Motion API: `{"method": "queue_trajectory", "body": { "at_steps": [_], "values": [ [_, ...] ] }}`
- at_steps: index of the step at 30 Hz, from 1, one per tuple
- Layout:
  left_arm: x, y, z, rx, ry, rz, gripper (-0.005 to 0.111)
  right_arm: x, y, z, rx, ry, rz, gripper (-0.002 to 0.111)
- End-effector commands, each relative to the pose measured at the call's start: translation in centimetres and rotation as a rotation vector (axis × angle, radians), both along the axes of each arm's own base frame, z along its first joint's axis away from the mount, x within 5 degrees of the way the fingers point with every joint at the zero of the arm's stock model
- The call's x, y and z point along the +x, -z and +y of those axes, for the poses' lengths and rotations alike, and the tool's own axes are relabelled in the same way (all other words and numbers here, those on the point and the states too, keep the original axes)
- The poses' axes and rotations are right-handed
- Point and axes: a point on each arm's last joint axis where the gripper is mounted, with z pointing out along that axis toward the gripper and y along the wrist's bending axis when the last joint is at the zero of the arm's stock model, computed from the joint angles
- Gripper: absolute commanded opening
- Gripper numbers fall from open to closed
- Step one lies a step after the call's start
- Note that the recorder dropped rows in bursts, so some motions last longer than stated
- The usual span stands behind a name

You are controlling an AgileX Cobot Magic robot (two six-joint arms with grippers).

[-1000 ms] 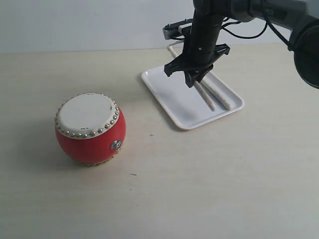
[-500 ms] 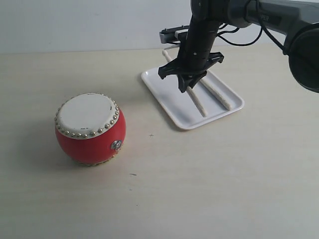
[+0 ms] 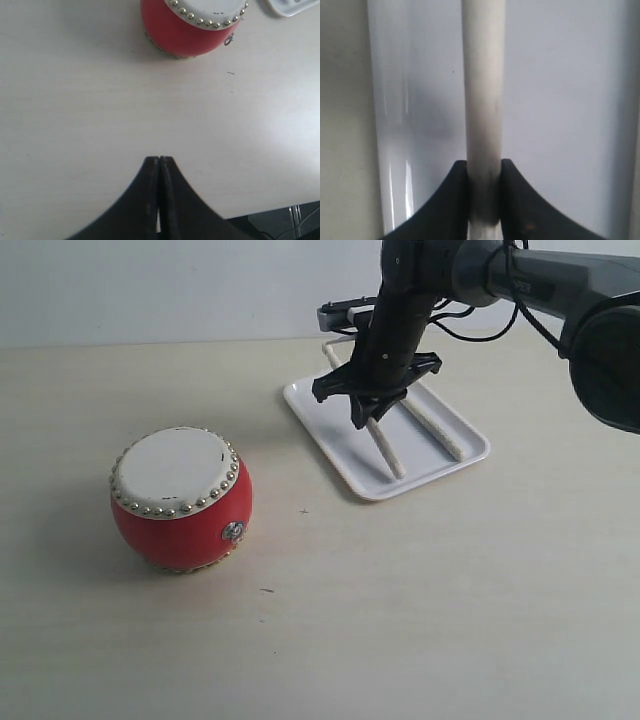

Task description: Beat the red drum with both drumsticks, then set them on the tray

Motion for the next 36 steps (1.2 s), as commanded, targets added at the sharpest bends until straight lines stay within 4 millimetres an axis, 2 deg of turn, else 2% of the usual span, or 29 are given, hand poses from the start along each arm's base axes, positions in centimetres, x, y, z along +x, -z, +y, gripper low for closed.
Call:
{"method": "queue_trajectory", "body": {
  "at_steps": [1,9,13,16,21,24,27,32,36],
  "values": [
    [-0.1,-0.2,0.0,-0.003,-0.002,-0.012,0.0,0.2,-0.1,-0.1,0.004,0.003,-0.007,0.0],
    [-0.1,-0.2,0.0,-0.003,-0.002,-0.012,0.0,0.1,1.9,-0.1,-0.01,0.005,0.031,0.0],
    [-0.1,-0.2,0.0,-0.003,-0.002,-0.012,0.0,0.1,2.3,-0.1,-0.013,0.007,0.038,0.0],
    [-0.1,-0.2,0.0,-0.003,-0.002,-0.012,0.0,0.2,2.2,-0.1,-0.014,0.006,0.034,0.007],
    [-0.1,-0.2,0.0,-0.003,-0.002,-0.012,0.0,0.2,2.1,-0.1,-0.011,0.007,0.033,0.03],
    [-0.1,-0.2,0.0,-0.003,-0.002,-0.012,0.0,0.1,1.3,0.0,0.003,0.01,0.024,0.044],
    [-0.1,-0.2,0.0,-0.002,0.0,-0.013,0.0,0.1,0.0,0.1,0.027,0.014,0.008,0.052],
    [-0.1,-0.2,0.1,0.009,0.005,-0.016,0.0,-0.4,-2.6,-0.1,0.023,0.003,-0.003,0.053],
    [0.6,-0.6,0.3,0.022,-0.018,-0.105,0.0,-1.1,-4.6,-0.5,0.003,-0.01,0.012,0.051]
  ]
}}
